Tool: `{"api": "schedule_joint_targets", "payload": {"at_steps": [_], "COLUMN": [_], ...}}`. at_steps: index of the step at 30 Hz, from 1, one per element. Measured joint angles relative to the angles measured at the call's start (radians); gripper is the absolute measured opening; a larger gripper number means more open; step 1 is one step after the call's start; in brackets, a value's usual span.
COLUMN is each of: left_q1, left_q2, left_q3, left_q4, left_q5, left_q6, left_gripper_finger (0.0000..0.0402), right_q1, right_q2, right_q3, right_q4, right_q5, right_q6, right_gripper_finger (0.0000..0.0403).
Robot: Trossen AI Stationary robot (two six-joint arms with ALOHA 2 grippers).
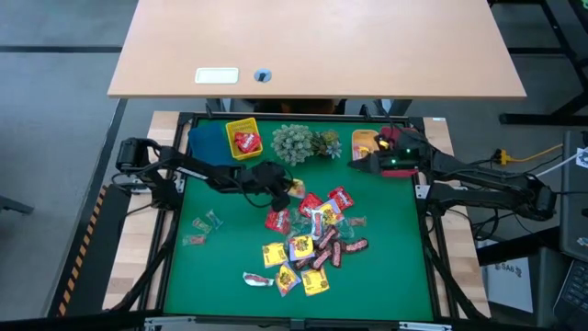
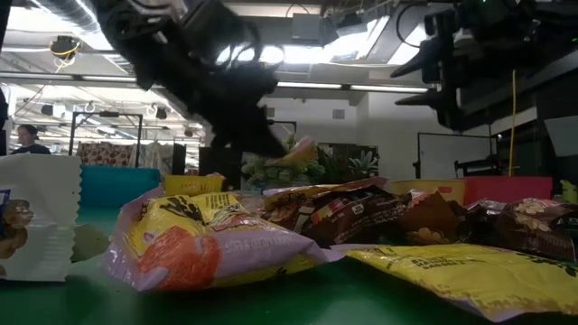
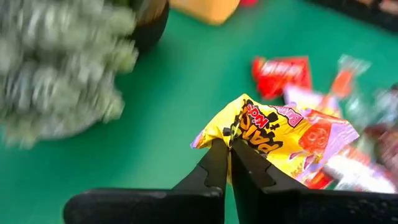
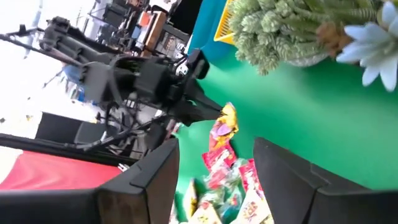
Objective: Sort candy
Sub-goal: Put the yellow candy into the orange bin
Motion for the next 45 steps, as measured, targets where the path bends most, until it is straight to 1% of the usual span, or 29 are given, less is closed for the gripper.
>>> {"api": "schedule_joint_targets", "payload": {"at_steps": [4, 8, 12, 16, 21, 25, 30, 38, 45], "left_q1": [-0.003, -0.007, -0.007, -0.007, -0.007, -0.007, -0.007, -0.007, -0.009], "left_q2": [-0.001, -0.001, -0.001, -0.001, -0.002, -0.002, -0.002, -0.002, -0.002], "left_q3": [0.065, 0.119, 0.157, 0.182, 0.19, 0.19, 0.19, 0.19, 0.19], "left_q4": [0.001, 0.001, 0.003, 0.016, 0.046, 0.048, 0.048, 0.053, 0.053], "left_q5": [-0.011, -0.059, -0.097, -0.103, -0.103, -0.103, -0.103, -0.103, -0.103], "left_q6": [0.001, 0.034, 0.073, 0.091, 0.09, 0.09, 0.09, 0.089, 0.089], "left_gripper_finger": [0.0002, 0.0001, 0.0002, 0.0001, 0.0002, 0.0002, 0.0002, 0.0002, 0.0002], "right_q1": [0.057, 0.149, 0.248, 0.322, 0.377, 0.398, 0.397, 0.397, 0.395], "right_q2": [0.014, 0.03, 0.056, 0.095, 0.16, 0.22, 0.299, 0.4, 0.435], "right_q3": [0.0, 0.0, 0.0, 0.0, 0.0, 0.0, 0.0, 0.0, 0.0], "right_q4": [0.003, 0.039, 0.131, 0.198, 0.262, 0.355, 0.486, 0.581, 0.632], "right_q5": [0.002, 0.008, 0.125, 0.257, 0.353, 0.381, 0.369, 0.37, 0.404], "right_q6": [0.029, 0.035, 0.102, 0.127, 0.128, 0.127, 0.127, 0.127, 0.127], "right_gripper_finger": [0.0206, 0.0206, 0.0206, 0.0206, 0.0206, 0.0206, 0.0206, 0.0206, 0.0206]}}
